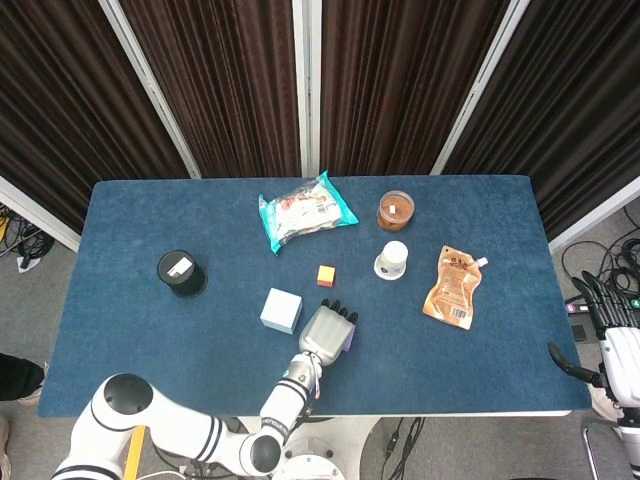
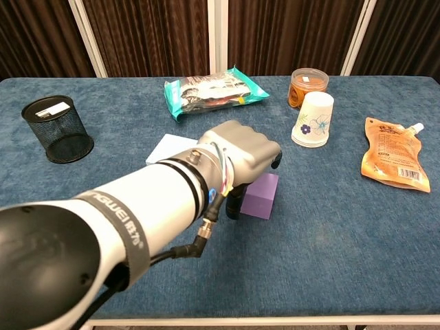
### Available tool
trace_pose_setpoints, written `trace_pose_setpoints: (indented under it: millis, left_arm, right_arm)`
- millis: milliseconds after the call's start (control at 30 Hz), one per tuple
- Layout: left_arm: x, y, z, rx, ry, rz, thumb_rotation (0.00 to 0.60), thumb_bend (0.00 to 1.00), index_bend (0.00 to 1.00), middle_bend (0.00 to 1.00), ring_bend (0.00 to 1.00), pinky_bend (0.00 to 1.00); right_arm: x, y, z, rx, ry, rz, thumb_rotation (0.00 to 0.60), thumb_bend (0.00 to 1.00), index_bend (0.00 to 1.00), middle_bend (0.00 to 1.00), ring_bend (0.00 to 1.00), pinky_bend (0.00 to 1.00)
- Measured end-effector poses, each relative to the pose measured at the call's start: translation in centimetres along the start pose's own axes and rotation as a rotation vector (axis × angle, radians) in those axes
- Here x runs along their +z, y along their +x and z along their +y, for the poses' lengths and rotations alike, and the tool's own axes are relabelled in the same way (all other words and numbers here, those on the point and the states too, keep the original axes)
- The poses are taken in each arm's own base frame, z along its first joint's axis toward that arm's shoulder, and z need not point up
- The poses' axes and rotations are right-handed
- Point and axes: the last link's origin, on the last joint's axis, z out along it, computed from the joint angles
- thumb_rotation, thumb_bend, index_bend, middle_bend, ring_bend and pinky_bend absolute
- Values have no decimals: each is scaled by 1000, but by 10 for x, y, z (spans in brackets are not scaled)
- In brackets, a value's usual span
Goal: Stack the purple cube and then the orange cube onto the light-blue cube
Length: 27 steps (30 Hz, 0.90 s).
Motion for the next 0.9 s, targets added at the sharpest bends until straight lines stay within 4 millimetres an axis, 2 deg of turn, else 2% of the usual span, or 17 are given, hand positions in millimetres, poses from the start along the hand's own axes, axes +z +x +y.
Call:
trace_pose_setpoints:
  millis: [433, 600, 900]
  left_arm:
    - [12, -5, 5, -23, 9, 80, 600, 285, 406, 567, 318, 316]
    - [12, -7, 3, -36, 12, 98, 600, 305, 425, 609, 339, 326]
    - [4, 13, -11, -48, 19, 133, 600, 308, 427, 611, 343, 330]
  right_arm:
    - [2, 0, 1, 1, -9, -6, 600, 183, 0, 0, 0, 0]
    - [3, -1, 1, 0, -13, -10, 600, 184, 0, 0, 0, 0]
    - [4, -1, 1, -3, -18, -15, 600, 183, 0, 0, 0, 0]
